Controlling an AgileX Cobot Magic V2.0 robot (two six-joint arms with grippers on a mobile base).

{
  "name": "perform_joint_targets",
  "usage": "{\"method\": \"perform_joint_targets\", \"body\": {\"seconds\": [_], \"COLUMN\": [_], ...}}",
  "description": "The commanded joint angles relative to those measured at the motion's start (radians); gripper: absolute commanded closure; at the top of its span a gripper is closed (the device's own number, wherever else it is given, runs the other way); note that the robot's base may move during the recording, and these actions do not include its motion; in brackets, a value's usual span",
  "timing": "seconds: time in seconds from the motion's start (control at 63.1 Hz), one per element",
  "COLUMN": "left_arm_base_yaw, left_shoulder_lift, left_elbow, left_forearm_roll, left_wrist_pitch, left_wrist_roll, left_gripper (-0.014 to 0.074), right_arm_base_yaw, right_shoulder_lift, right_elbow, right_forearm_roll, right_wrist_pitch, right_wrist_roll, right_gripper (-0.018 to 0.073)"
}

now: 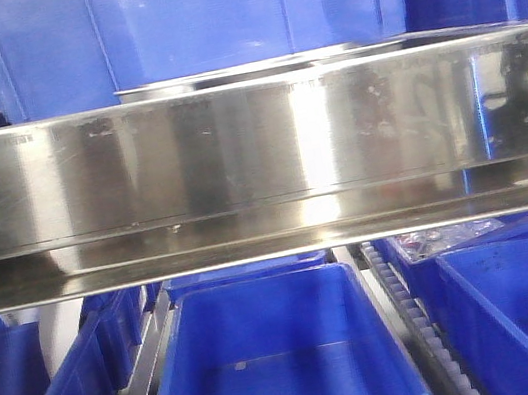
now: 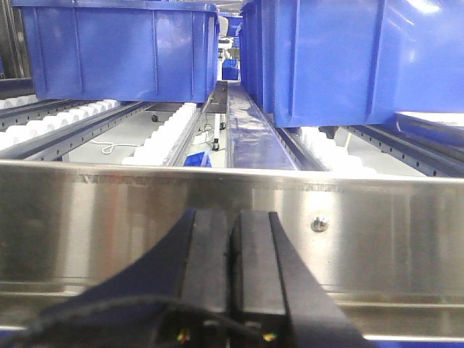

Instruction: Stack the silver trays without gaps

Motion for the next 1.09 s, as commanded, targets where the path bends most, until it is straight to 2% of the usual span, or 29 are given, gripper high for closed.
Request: {"method": "perform_joint_targets", "body": {"seconds": [0.0,0.714,0.824,0.888,0.967,1.078], "left_arm_base_yaw": [0.002,0.002,0.002,0.002,0.002,0.002], "left_shoulder_lift": [-0.039,-0.039,-0.035,-0.033,-0.033,-0.015], "left_elbow": [-0.005,-0.005,-0.007,-0.030,-0.114,-0.275], "left_forearm_roll": [-0.009,-0.009,-0.068,-0.074,-0.060,-0.042], "left_wrist_pitch": [-0.092,-0.102,-0.135,-0.150,-0.072,0.167], "left_wrist_roll": [0.001,0.001,0.000,0.000,0.000,0.000], "left_gripper": [0.0644,0.0644,0.0644,0.0644,0.0644,0.0630], "right_arm_base_yaw": [0.002,0.002,0.002,0.002,0.002,0.002], "right_shoulder_lift": [-0.020,-0.020,-0.020,-0.020,-0.019,-0.008], "right_elbow": [0.000,0.000,-0.001,-0.023,-0.081,-0.207], "right_forearm_roll": [0.001,0.001,0.012,0.034,0.042,0.042], "right_wrist_pitch": [-0.084,-0.122,-0.171,-0.189,-0.140,-0.003], "right_wrist_roll": [-0.007,-0.007,-0.004,0.001,0.001,0.001], "right_gripper": [0.0509,0.0509,0.0509,0.0509,0.0508,0.0456]}}
